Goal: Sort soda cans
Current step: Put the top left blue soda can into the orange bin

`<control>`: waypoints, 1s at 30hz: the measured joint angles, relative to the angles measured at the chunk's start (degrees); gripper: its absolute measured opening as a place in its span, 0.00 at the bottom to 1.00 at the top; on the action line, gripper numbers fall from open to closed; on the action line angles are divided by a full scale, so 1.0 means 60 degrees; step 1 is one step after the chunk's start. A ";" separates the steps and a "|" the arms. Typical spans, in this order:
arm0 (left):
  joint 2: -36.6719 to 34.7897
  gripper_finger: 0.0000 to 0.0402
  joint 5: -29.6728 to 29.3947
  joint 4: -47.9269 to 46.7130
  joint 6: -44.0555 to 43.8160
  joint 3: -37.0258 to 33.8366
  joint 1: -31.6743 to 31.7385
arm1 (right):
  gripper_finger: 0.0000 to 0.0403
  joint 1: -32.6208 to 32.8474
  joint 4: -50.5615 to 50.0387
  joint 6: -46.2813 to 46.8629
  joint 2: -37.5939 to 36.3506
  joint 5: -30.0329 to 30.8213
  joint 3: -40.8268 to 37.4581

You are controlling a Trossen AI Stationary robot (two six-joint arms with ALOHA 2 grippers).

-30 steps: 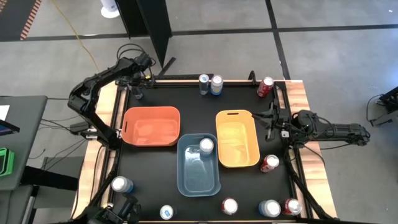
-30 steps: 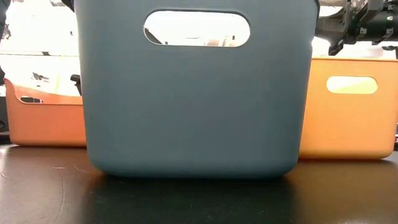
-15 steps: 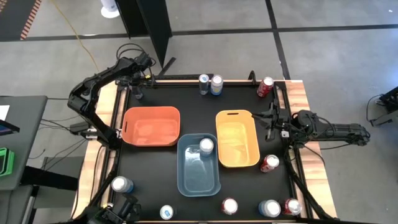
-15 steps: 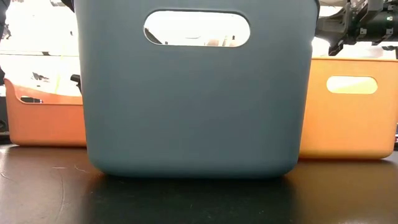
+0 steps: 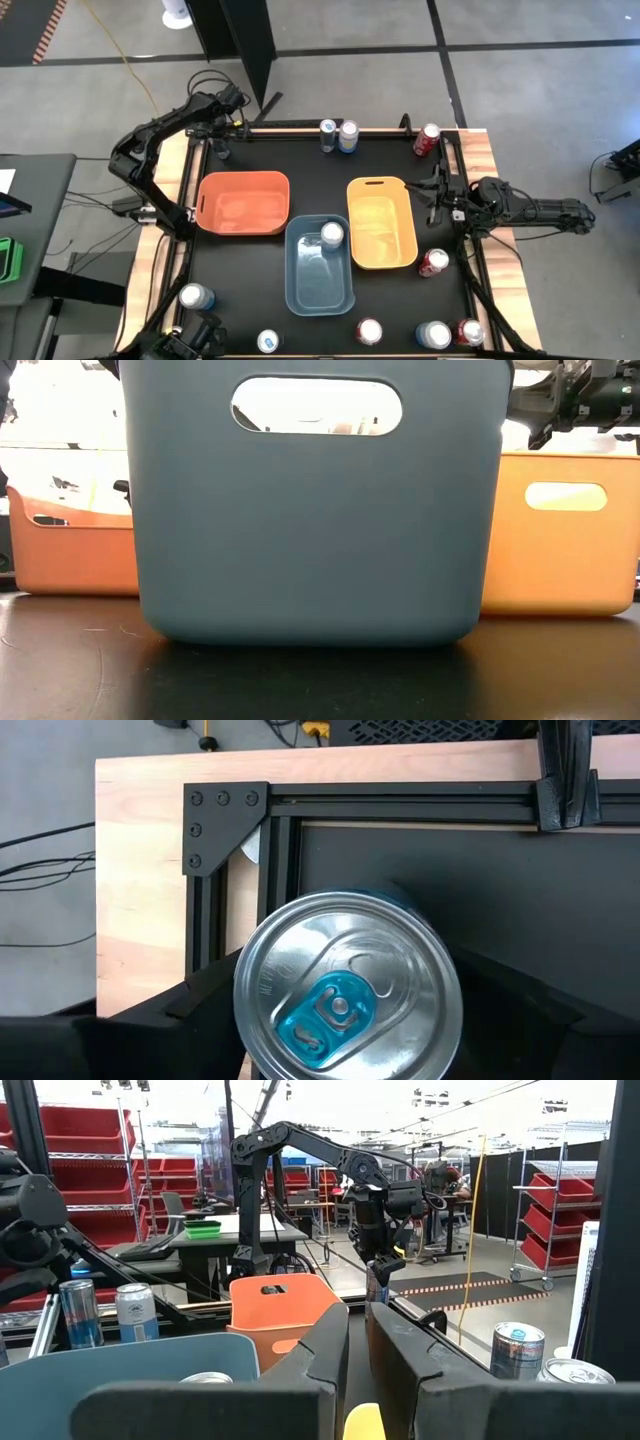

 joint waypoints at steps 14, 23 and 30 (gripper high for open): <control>-0.0018 0.65 0.0256 -0.0021 -0.0023 0.0011 0.0044 | 0.15 0.0000 -0.0004 0.0002 0.0000 0.0000 0.0000; -0.0018 0.63 0.0314 -0.0026 0.0034 0.0015 0.0042 | 0.15 0.0000 -0.0007 0.0000 0.0000 0.0000 0.0000; -0.0018 0.60 0.0300 -0.0037 0.0330 0.0015 -0.0096 | 0.15 0.0000 -0.0004 0.0000 0.0000 0.0000 0.0000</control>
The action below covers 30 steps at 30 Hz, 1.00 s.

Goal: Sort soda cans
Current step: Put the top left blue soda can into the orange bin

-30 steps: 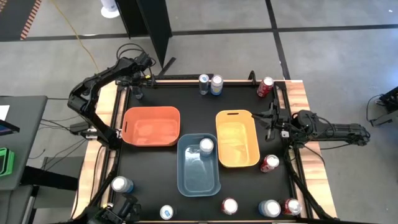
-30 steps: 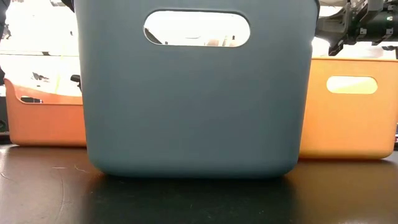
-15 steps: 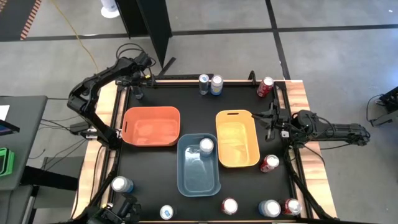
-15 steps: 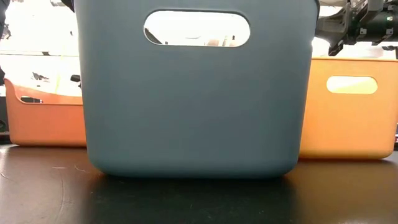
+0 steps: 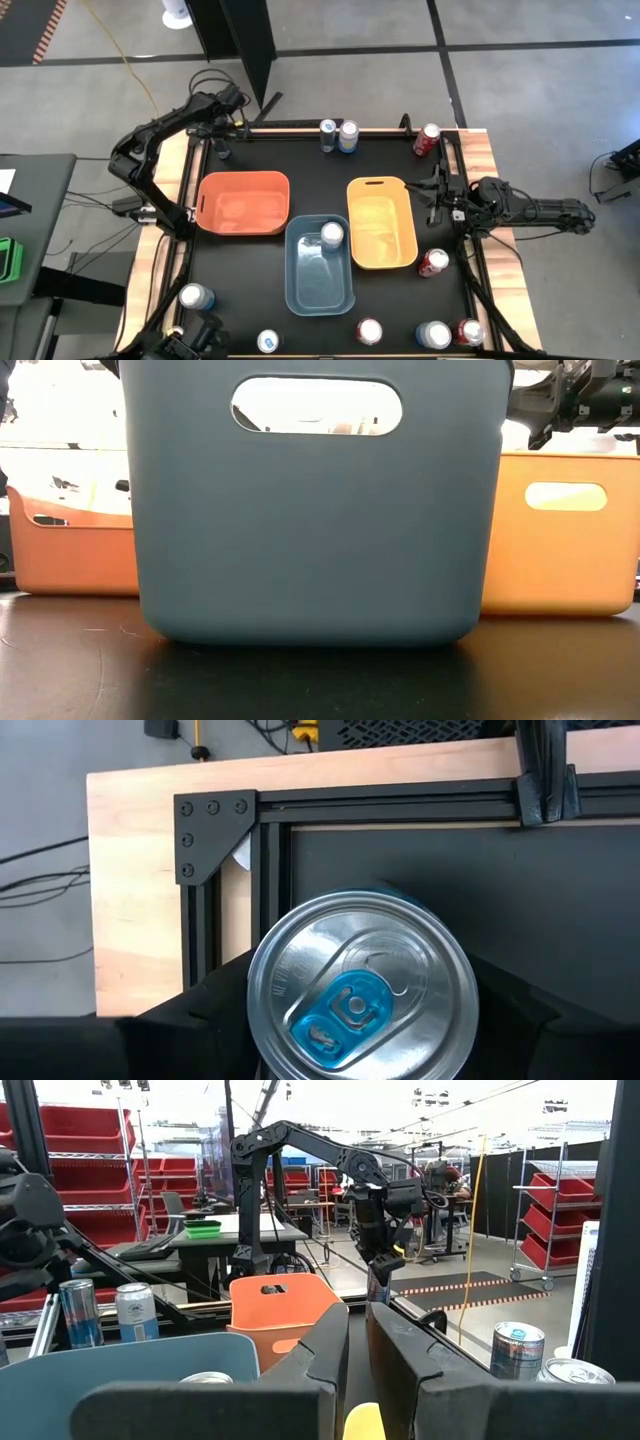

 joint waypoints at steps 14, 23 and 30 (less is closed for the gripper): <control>-0.0082 0.60 0.0089 -0.0230 0.0416 -0.0011 -0.0225 | 0.15 -0.0004 0.0000 -0.0004 0.0002 0.0000 0.0000; -0.0579 0.60 0.0262 -0.0275 0.0565 -0.0033 -0.0420 | 0.15 -0.0007 0.0004 -0.0007 0.0004 0.0000 0.0000; -0.1139 0.60 0.0468 -0.0274 0.0751 -0.0033 -0.0743 | 0.15 -0.0007 0.0005 -0.0007 0.0001 0.0000 0.0000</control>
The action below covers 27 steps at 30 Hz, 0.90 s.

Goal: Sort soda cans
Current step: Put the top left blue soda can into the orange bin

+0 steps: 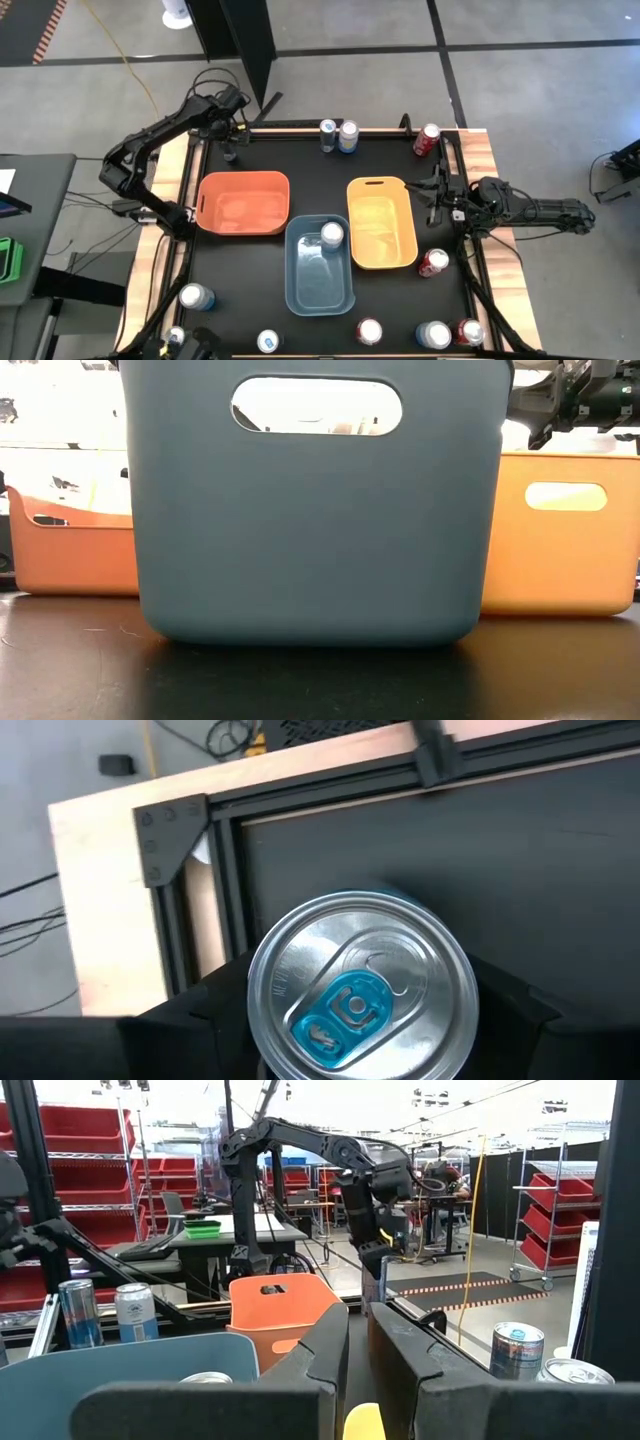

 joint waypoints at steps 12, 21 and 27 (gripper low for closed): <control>-0.1639 0.60 0.0025 -0.0083 0.0155 0.0007 -0.1152 | 0.15 0.0000 -0.0002 0.0000 0.0003 0.0000 0.0000; -0.3110 0.60 0.0115 -0.0398 0.0097 0.0020 -0.2127 | 0.15 -0.0004 0.0001 -0.0004 0.0002 0.0001 0.0000; -0.3552 0.60 0.0267 -0.0799 -0.0117 0.0448 -0.3009 | 0.15 -0.0007 0.0005 -0.0004 -0.0001 0.0004 0.0000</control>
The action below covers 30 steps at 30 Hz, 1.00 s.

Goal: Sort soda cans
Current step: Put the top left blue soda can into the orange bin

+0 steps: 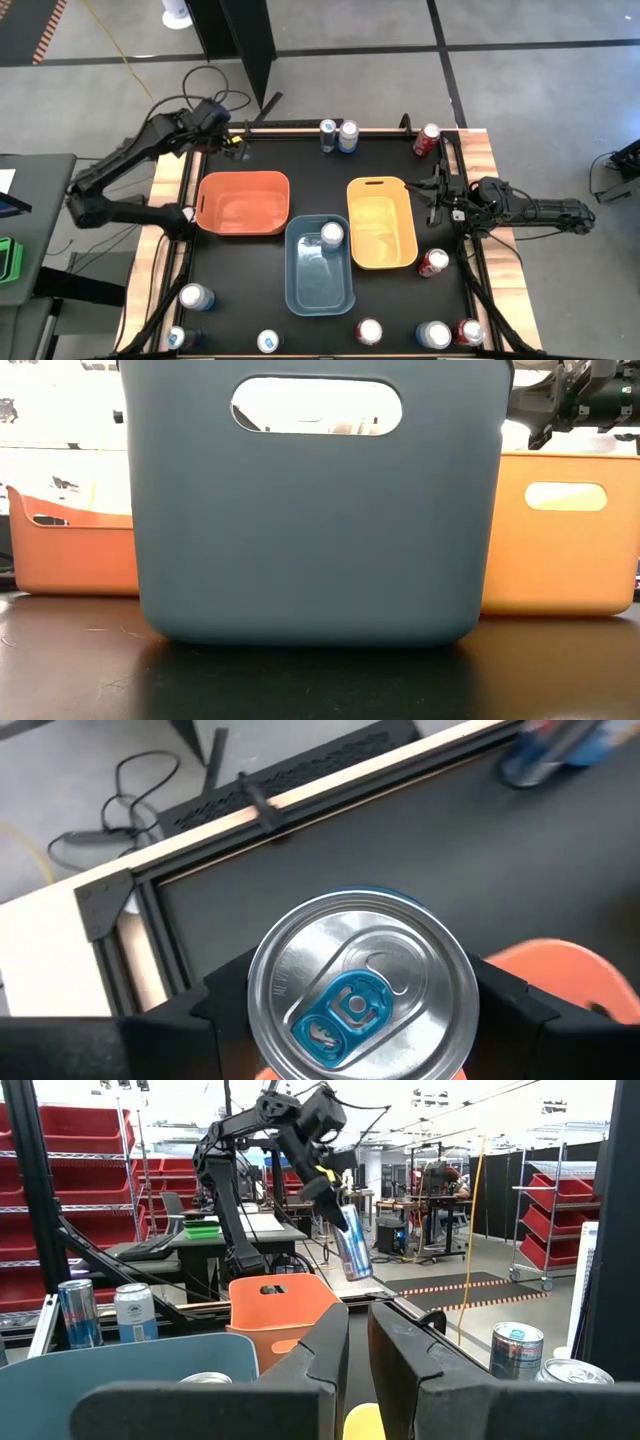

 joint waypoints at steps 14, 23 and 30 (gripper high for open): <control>0.0730 0.60 0.0057 -0.1563 -0.0622 0.2011 -0.2956 | 0.15 -0.0045 0.0004 0.0000 0.0002 0.0004 0.0000; 0.2381 0.60 0.0082 -0.1464 -0.0514 0.2026 -0.4452 | 0.15 -0.0080 0.0000 0.0007 0.0004 0.0007 0.0000; 0.3975 0.60 0.0177 -0.1411 -0.0051 0.2026 -0.4523 | 0.15 -0.0080 0.0000 0.0084 0.0001 0.0007 0.0000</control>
